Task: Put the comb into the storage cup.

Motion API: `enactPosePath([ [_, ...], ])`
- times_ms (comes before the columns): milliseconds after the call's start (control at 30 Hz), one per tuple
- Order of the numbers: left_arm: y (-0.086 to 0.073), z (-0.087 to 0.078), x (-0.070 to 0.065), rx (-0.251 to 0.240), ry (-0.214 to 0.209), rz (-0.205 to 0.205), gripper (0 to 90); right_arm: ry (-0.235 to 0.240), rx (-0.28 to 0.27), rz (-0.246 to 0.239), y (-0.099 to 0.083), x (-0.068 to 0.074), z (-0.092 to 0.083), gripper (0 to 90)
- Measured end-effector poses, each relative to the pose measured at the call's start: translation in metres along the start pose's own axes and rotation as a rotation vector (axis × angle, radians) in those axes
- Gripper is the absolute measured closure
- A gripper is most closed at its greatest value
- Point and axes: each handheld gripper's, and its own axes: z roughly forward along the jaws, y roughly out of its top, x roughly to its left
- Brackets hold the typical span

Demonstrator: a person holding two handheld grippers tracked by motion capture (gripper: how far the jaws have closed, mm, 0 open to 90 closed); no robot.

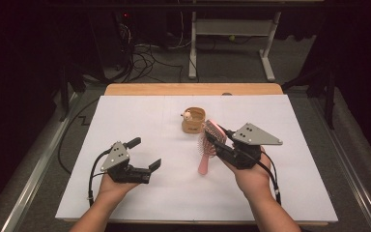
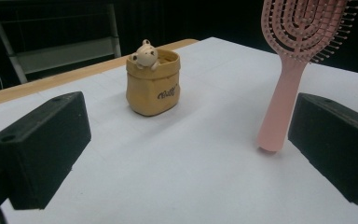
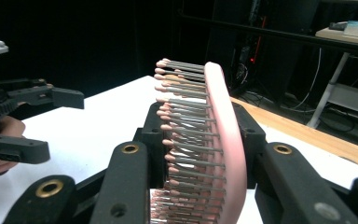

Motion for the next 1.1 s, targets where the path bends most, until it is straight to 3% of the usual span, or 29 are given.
enactPosePath([
  [100,-0.004,-0.003,0.002,-0.007,-0.015,-0.013,0.0,-0.002,-0.004,-0.001,0.000,-0.001,0.000,66.4],
  [233,-0.009,-0.008,0.004,-0.011,-0.001,-0.003,0.0,-0.004,-0.010,0.002,-0.001,-0.002,-0.001,66.4],
  [400,-0.011,-0.015,0.008,-0.042,0.017,-0.028,0.0,-0.006,-0.010,0.004,-0.004,-0.005,-0.001,66.4],
  [567,-0.014,-0.016,0.012,-0.032,0.034,-0.034,0.0,-0.013,-0.013,0.000,-0.004,-0.008,-0.003,66.4],
  [800,-0.017,-0.014,0.015,-0.011,0.057,-0.008,0.0,-0.032,-0.015,-0.005,-0.003,-0.015,-0.010,66.4],
  [1100,-0.014,-0.015,0.014,-0.019,0.054,-0.008,0.0,-0.043,-0.027,0.010,-0.001,-0.028,-0.020,66.4],
])
